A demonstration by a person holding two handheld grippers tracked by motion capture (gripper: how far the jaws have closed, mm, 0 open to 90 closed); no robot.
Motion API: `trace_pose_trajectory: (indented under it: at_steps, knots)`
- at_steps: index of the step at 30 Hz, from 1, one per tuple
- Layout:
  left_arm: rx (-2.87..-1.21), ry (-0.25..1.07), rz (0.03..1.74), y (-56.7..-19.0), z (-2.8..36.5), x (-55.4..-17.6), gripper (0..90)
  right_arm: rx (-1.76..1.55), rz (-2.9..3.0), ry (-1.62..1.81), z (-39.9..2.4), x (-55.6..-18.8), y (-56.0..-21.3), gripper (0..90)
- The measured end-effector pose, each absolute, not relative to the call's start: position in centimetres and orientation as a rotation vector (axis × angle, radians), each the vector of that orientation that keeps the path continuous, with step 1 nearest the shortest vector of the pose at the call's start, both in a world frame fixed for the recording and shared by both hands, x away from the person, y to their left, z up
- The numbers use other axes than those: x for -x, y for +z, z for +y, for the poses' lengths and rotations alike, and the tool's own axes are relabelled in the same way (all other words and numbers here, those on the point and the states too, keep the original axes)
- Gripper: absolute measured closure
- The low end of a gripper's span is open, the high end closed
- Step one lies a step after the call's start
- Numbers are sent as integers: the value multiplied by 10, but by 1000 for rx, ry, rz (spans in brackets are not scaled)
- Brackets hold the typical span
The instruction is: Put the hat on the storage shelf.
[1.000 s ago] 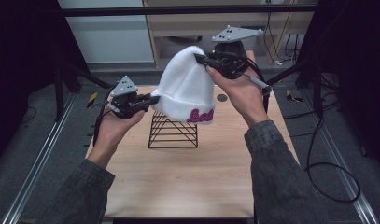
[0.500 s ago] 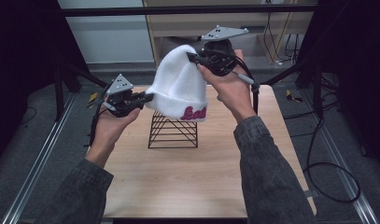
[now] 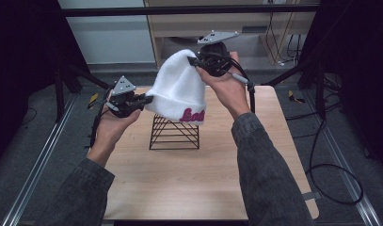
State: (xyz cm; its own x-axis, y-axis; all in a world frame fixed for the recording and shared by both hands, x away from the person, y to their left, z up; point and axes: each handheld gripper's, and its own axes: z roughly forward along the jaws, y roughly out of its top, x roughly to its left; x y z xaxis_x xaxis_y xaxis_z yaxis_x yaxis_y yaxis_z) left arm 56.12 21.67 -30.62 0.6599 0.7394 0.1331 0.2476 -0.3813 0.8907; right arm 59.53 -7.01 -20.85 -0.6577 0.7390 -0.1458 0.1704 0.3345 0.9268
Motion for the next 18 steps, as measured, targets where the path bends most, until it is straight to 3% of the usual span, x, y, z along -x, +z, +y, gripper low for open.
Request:
trace_pose_trajectory:
  at_steps: [18]
  knots:
    - [-1950, 652, 828, -333, 231, -574, 818, -764, 2096, 1333, -56, -604, -228, 831]
